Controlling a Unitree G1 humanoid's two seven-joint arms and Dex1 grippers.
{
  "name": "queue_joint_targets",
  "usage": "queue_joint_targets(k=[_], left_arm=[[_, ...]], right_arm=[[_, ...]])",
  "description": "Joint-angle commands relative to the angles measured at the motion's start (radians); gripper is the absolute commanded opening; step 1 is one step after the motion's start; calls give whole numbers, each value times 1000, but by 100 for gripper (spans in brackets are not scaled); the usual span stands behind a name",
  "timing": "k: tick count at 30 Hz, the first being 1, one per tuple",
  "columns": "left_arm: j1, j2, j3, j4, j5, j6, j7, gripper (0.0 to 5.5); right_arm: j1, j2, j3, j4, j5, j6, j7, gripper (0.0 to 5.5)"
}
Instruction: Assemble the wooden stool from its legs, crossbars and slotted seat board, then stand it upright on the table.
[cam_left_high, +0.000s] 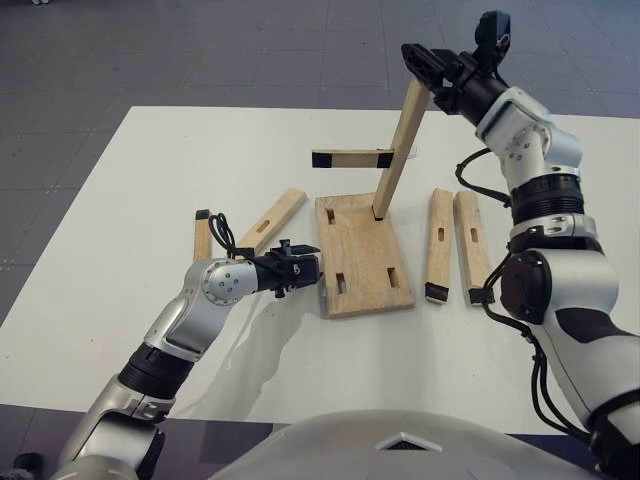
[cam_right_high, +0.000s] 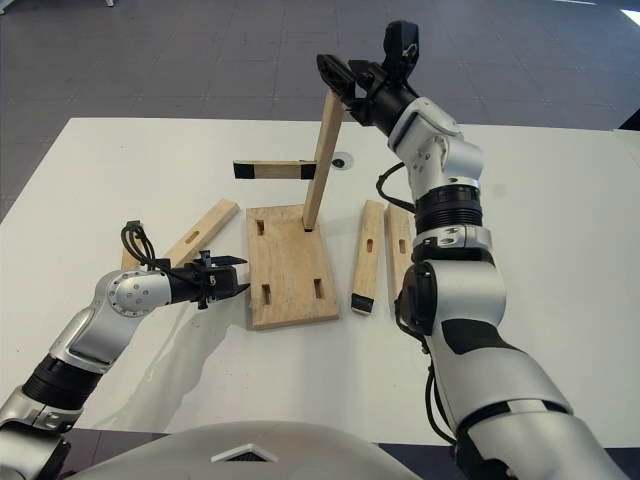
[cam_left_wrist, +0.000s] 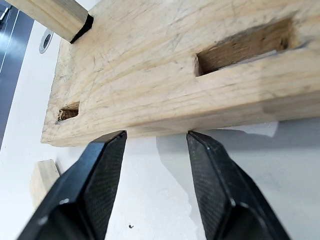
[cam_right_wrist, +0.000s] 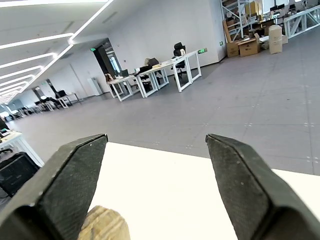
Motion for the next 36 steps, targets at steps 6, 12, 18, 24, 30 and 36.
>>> queue_joint_targets(k=[6, 12, 18, 24, 30, 36], left_arm=[[-14, 1, -19, -5, 8, 2, 0, 223], [-20, 0, -19, -1, 6, 4, 1, 223], [-78, -25, -25, 52, 25, 4, 23, 223], [-142, -94, -49, 176, 52, -7, 79, 223], [-179, -124, -50, 262, 64, -23, 121, 223], [-221, -140, -32, 305, 68, -45, 181, 223]], right_arm=[[-34, -26, -146, -341, 150, 198, -170, 362], [19, -47, -229, -580, 261, 259, -261, 362], [431, -188, -197, -878, 205, 403, -294, 362], [961, -211, -105, -1248, 123, 500, -343, 362], [1215, -164, -11, -1439, 65, 536, -417, 362], [1297, -131, 118, -1425, -90, 530, -532, 362]])
